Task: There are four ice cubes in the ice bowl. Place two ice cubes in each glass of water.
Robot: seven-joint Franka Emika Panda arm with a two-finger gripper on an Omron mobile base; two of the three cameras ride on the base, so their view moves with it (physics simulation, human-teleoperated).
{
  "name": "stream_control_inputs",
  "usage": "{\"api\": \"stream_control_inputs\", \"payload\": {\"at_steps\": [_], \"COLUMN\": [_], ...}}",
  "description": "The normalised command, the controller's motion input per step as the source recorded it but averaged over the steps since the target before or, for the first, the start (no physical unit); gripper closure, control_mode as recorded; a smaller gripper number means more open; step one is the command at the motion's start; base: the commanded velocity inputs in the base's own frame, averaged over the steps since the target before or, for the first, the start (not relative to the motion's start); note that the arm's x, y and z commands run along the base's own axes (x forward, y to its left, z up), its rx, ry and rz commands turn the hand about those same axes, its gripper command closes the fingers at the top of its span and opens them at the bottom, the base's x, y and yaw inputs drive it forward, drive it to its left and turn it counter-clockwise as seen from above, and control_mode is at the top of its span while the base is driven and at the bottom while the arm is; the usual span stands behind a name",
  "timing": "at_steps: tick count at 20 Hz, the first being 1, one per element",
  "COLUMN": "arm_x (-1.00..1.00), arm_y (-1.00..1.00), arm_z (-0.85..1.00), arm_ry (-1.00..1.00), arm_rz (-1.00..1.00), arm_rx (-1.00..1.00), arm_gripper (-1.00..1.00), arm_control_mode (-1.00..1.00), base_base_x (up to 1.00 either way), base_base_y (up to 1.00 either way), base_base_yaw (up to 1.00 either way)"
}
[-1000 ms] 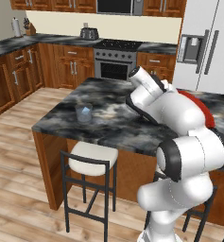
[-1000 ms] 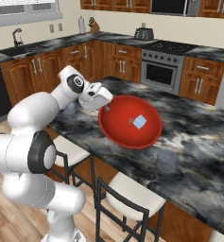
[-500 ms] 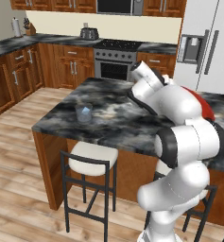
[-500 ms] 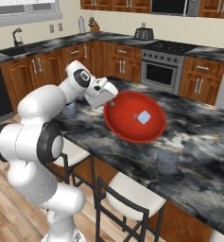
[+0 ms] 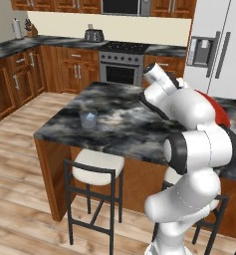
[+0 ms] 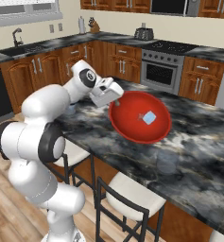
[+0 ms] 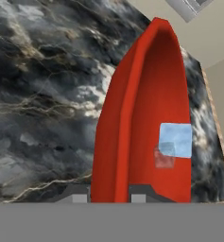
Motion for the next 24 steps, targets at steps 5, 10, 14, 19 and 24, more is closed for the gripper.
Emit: {"api": "stream_control_inputs", "payload": {"at_steps": [5,10,14,19,24], "arm_x": [0.0,0.0,0.0,0.0,0.0], "arm_y": [-0.14,-0.07,-0.09,-0.19,-0.18], "arm_z": [0.0,0.0,0.04,0.09,0.12], "arm_ry": [-0.06,-0.09,-0.07,-0.01,0.0], "arm_rz": [0.0,-0.01,-0.02,-0.04,-0.05], "arm_rx": [0.0,0.0,0.0,0.0,0.0], "arm_gripper": [1.0,1.0,1.0,1.0,1.0], "arm_control_mode": [-1.0,-1.0,-1.0,-1.0,-1.0], "base_base_x": [0.0,0.0,0.0,0.0,0.0], "base_base_y": [0.0,0.0,0.0,0.0,0.0], "base_base_yaw": [0.0,0.0,0.0,0.0,0.0]}}
